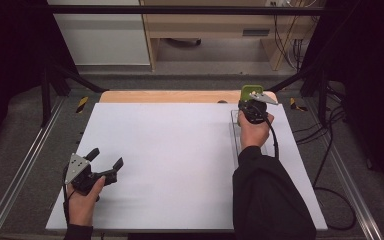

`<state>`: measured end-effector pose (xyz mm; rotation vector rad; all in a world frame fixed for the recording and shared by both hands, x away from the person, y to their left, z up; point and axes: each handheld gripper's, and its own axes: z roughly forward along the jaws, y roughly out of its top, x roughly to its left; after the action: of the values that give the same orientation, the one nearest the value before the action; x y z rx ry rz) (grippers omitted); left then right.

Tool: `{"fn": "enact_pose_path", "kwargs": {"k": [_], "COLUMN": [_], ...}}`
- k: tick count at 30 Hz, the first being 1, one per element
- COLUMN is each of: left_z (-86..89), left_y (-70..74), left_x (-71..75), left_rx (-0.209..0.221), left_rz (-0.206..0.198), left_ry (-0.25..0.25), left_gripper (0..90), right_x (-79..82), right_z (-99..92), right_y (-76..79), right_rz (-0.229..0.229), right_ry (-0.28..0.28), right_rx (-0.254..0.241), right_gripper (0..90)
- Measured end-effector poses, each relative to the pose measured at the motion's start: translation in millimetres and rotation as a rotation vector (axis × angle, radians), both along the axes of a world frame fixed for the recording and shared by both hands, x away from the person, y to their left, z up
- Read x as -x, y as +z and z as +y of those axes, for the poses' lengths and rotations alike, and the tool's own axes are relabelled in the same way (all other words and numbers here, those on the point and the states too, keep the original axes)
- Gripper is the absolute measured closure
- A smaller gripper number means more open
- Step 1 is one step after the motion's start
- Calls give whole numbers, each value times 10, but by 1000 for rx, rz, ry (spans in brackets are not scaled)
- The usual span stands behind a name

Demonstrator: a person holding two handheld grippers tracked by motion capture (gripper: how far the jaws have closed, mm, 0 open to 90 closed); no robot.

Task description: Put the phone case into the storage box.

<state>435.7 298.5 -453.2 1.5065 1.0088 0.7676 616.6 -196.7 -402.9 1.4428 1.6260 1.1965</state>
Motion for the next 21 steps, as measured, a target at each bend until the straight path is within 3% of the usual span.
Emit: {"fn": "enact_pose_path", "kwargs": {"k": [21], "left_z": [-45], "left_y": [-22], "left_x": [-13], "left_rx": [-23], "left_rz": [10], "left_ry": [-13], "left_gripper": [21], "right_x": [-122], "right_z": [106], "right_y": [-205], "right_rz": [65], "right_ry": [24], "right_rx": [8], "right_gripper": [878]}}
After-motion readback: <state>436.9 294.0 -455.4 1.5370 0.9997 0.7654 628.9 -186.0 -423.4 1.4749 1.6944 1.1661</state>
